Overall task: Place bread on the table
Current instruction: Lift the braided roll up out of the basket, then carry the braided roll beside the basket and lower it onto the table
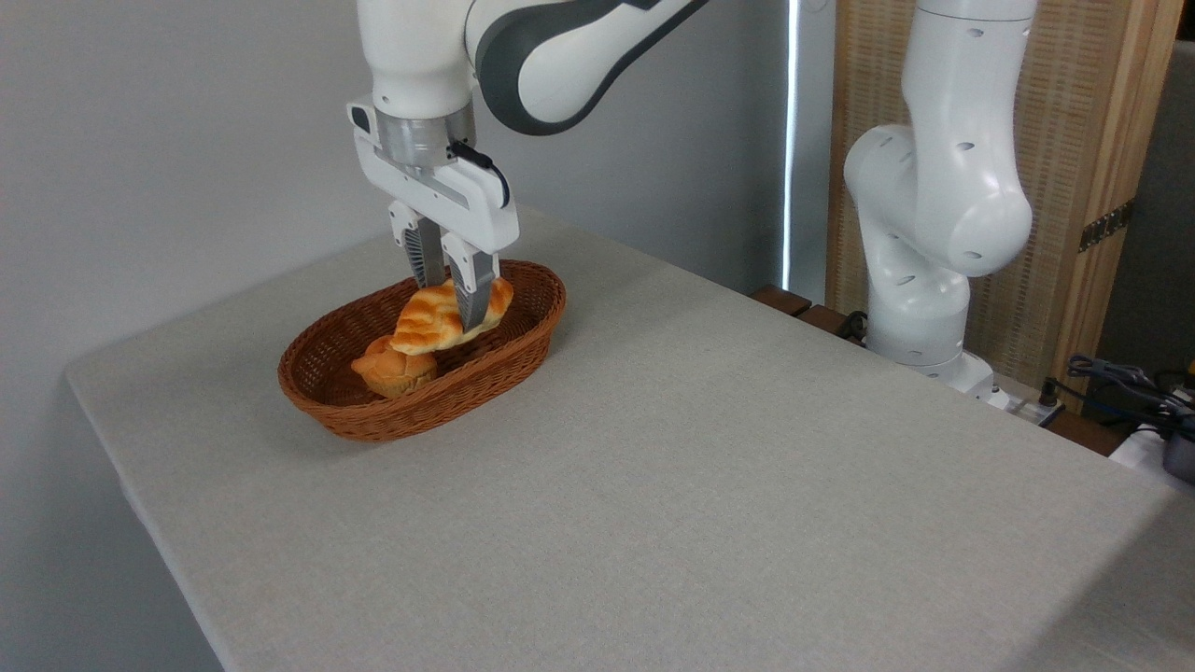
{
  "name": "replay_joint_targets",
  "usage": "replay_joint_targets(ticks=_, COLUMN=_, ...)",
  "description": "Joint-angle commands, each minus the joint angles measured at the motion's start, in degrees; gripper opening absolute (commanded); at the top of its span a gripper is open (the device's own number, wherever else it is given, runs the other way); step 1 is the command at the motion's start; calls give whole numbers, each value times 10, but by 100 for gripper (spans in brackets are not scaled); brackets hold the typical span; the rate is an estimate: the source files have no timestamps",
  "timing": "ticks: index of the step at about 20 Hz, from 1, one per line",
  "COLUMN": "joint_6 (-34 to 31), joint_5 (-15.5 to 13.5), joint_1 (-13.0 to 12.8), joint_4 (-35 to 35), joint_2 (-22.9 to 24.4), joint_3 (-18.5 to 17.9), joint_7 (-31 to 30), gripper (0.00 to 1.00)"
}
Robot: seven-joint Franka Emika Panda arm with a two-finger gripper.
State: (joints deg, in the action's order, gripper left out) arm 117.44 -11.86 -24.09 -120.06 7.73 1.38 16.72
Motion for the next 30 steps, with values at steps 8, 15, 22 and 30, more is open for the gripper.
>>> replay_joint_targets(ticks=8, joint_6=-133, joint_5=148, joint_1=-3, joint_4=69, joint_2=3, joint_3=-30, joint_7=41, gripper=56)
replay_joint_targets(ticks=15, joint_6=-98, joint_5=223, joint_1=-3, joint_4=66, joint_2=-22, joint_3=-73, joint_7=64, gripper=57)
replay_joint_targets(ticks=22, joint_6=-73, joint_5=273, joint_1=-3, joint_4=68, joint_2=-79, joint_3=-78, joint_7=63, gripper=61)
replay_joint_targets(ticks=30, joint_6=-54, joint_5=272, joint_1=-2, joint_4=68, joint_2=-94, joint_3=-78, joint_7=54, gripper=94)
